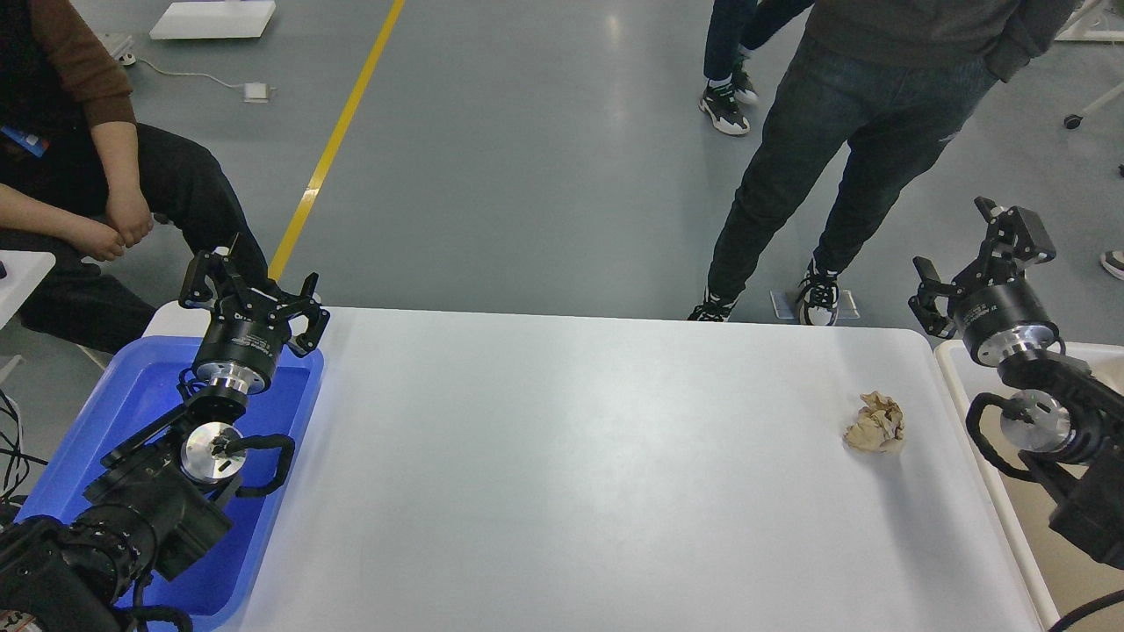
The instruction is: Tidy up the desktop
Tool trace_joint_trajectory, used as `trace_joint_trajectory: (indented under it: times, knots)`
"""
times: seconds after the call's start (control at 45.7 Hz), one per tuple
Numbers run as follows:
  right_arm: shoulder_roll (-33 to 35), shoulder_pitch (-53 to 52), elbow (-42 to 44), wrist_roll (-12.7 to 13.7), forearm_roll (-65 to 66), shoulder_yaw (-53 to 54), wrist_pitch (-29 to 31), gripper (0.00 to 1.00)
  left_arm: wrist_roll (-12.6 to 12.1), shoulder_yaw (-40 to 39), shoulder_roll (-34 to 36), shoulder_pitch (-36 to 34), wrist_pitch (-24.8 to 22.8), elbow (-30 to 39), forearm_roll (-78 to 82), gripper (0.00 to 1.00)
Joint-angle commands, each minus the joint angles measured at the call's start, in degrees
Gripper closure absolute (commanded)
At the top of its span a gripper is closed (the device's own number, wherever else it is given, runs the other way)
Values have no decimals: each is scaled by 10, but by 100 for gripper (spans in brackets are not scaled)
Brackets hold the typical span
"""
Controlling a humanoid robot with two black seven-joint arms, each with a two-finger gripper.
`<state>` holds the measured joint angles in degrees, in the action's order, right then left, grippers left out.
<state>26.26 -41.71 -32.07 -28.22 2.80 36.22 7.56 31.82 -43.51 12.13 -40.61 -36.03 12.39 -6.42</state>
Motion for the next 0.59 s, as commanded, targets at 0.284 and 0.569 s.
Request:
trace_joint_trajectory:
  times: [0.284, 0.569]
  knots:
    - [6, 4, 9, 0, -1, 5, -7, 0, 0, 0, 0, 0, 0, 0, 0, 0]
    - [29, -42, 10, 0, 85, -96, -6, 0, 0, 0, 0, 0, 0, 0, 0, 0]
